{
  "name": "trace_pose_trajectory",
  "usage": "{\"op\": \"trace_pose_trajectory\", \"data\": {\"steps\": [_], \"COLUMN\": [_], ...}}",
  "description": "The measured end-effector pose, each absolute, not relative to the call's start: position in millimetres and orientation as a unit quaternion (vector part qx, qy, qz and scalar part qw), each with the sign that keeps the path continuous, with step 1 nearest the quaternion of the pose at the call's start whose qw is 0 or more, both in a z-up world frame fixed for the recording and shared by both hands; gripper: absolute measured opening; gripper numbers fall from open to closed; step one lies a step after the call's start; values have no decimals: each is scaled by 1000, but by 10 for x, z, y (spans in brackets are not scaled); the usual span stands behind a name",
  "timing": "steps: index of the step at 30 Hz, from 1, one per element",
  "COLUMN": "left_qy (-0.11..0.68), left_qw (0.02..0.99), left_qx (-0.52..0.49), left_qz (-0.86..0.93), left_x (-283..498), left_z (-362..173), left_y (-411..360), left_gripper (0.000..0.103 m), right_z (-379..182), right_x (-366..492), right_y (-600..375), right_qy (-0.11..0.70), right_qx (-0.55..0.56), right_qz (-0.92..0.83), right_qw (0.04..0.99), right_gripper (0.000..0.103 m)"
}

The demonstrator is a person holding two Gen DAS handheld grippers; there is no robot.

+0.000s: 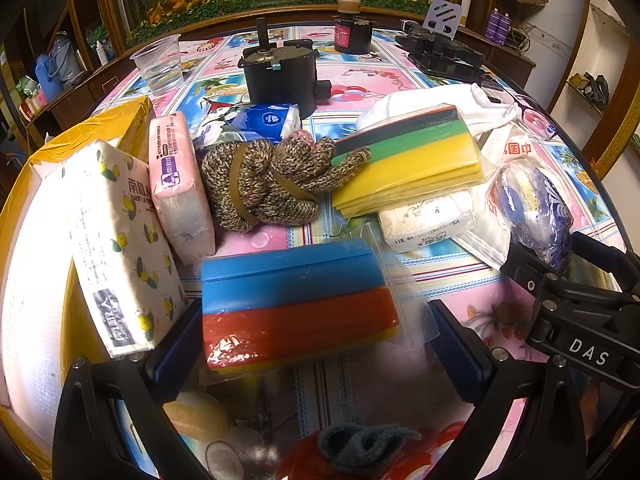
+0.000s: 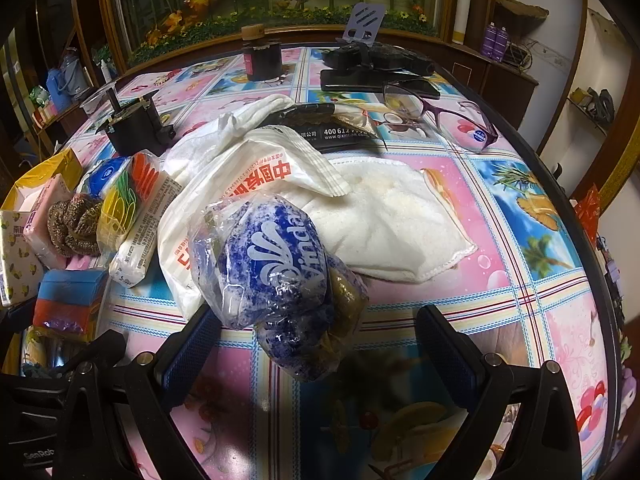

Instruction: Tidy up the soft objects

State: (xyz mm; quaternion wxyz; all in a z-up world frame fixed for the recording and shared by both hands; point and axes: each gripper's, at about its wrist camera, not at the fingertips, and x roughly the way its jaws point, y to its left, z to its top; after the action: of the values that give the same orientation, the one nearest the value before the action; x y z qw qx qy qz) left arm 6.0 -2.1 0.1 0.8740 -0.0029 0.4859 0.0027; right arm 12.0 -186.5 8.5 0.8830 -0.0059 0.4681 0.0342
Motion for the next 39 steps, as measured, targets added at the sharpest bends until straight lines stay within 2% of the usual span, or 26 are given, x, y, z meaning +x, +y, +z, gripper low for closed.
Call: {"op": "trace_pose_trajectory", "data": {"steps": [15,20,27,33,39], "left_qy": [487,509,477,469,468], "left_qw": [873,855,855,851,848], "left_qx": [-3,-19,-64,-53,-19], "left_qz": [10,-93,-194,-231,-247], "left_x": [69,-116,-620,-953,-892], "left_z": [-1,112,421,399,374], "left_y": [-63,-115,230,271,-31], "left_gripper": [103,103,103,103,103], "right_z": [104,114,118,120,137], "right_x": [100,97,91,85,66], "right_y": [-1962,-2019,-2031,-2041,-2080], "right_qy": [467,465,465,465,461], "right_qx": [19,34,41,42,59], "right_qz": [39,43,47,48,56], "right_qw": [883,884,883,883,883], "right_gripper": [101,101,101,101,101]}}
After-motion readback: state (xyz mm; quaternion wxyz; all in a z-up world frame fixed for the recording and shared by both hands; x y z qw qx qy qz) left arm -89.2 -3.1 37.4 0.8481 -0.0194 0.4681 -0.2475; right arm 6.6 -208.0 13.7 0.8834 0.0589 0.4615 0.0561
